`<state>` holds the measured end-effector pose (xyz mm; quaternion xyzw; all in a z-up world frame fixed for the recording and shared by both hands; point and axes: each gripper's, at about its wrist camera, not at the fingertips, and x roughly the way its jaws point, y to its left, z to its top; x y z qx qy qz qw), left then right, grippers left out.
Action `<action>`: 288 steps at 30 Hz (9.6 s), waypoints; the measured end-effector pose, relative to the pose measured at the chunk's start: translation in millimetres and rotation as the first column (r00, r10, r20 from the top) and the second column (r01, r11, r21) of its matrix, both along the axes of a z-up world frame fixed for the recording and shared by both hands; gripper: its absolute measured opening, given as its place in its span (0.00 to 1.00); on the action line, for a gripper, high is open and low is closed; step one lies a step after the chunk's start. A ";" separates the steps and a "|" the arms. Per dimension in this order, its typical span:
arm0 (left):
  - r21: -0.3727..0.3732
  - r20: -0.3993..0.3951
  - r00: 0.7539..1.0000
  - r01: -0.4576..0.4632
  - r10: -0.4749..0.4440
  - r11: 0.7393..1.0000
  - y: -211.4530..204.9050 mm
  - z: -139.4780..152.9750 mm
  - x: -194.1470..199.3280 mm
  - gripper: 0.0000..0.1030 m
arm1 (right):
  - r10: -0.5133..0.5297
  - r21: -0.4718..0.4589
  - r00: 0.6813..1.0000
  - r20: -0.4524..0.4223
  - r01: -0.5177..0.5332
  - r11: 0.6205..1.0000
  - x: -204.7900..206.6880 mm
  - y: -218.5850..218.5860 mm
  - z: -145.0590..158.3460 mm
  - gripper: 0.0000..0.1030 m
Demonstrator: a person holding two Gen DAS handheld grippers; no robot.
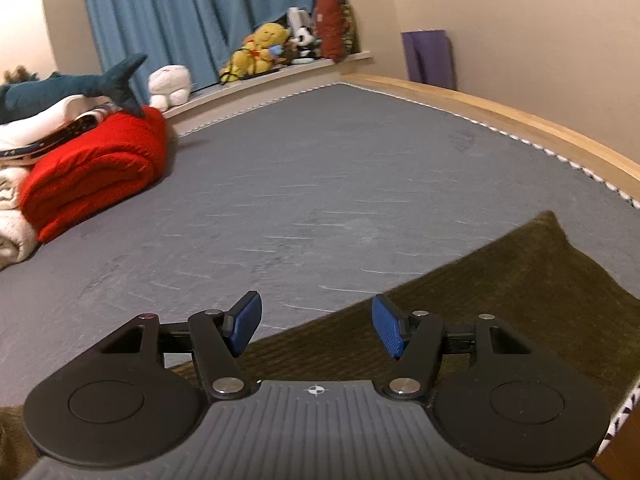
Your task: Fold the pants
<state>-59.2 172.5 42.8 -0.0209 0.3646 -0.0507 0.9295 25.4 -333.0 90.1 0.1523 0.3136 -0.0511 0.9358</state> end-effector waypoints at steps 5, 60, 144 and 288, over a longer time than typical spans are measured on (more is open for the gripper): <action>-0.032 0.041 0.990 0.133 -0.131 0.991 -80.5 -13.2 34.5 0.15 | -0.050 -0.009 0.999 0.006 0.050 0.999 -13.8 -27.0 -4.8 0.62; -0.061 -0.075 0.978 0.190 -0.195 0.980 -126.3 -66.0 86.8 0.42 | -0.547 0.535 0.791 -0.275 0.599 0.596 -101.9 -277.1 -123.2 0.61; -0.001 -0.205 0.926 0.324 -0.318 0.946 -140.5 -94.9 68.8 0.46 | 0.197 -0.121 0.968 0.154 -0.180 0.976 -162.6 83.7 -27.3 0.72; 0.106 -0.088 0.962 0.267 -0.259 0.958 -98.3 -61.5 37.5 0.46 | 0.589 0.010 0.787 -0.185 -0.598 0.802 12.2 104.1 -38.7 0.48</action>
